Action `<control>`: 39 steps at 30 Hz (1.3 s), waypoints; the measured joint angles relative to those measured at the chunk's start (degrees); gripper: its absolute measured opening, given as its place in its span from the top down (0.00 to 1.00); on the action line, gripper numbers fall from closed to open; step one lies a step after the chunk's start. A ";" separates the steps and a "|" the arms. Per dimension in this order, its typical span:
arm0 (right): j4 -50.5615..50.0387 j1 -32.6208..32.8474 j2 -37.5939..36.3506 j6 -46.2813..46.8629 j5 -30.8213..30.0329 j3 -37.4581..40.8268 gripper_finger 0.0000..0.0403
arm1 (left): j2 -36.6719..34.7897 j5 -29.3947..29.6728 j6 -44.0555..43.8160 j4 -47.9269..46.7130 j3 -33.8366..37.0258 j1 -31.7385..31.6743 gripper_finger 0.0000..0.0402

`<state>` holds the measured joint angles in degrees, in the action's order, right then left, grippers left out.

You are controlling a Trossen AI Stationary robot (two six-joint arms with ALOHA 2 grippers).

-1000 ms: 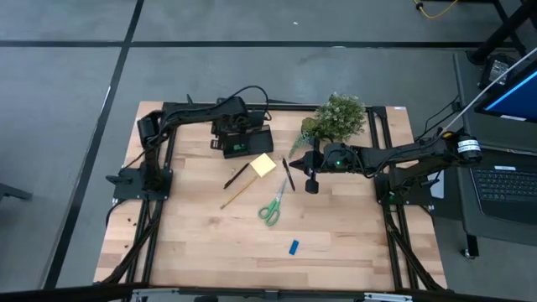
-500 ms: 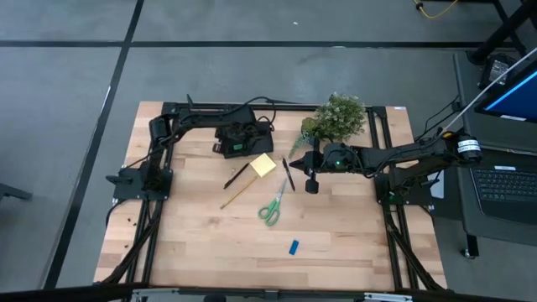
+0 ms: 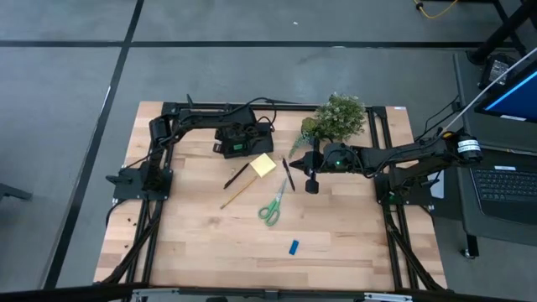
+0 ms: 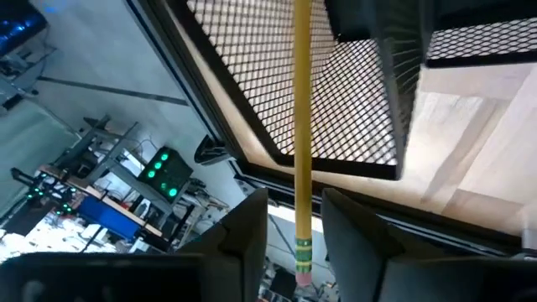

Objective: Pick and place office supplies into organizer
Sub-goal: Put the black ballpen into the black desk organizer

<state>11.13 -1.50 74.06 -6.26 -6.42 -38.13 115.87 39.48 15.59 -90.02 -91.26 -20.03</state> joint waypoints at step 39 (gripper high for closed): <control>-0.16 0.00 0.02 0.00 0.00 0.00 0.95 | -15.97 7.72 5.66 0.04 -21.26 4.04 0.74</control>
<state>10.98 -1.50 74.08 -6.26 -6.42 -38.13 99.91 47.20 21.26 -89.97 -112.52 -15.99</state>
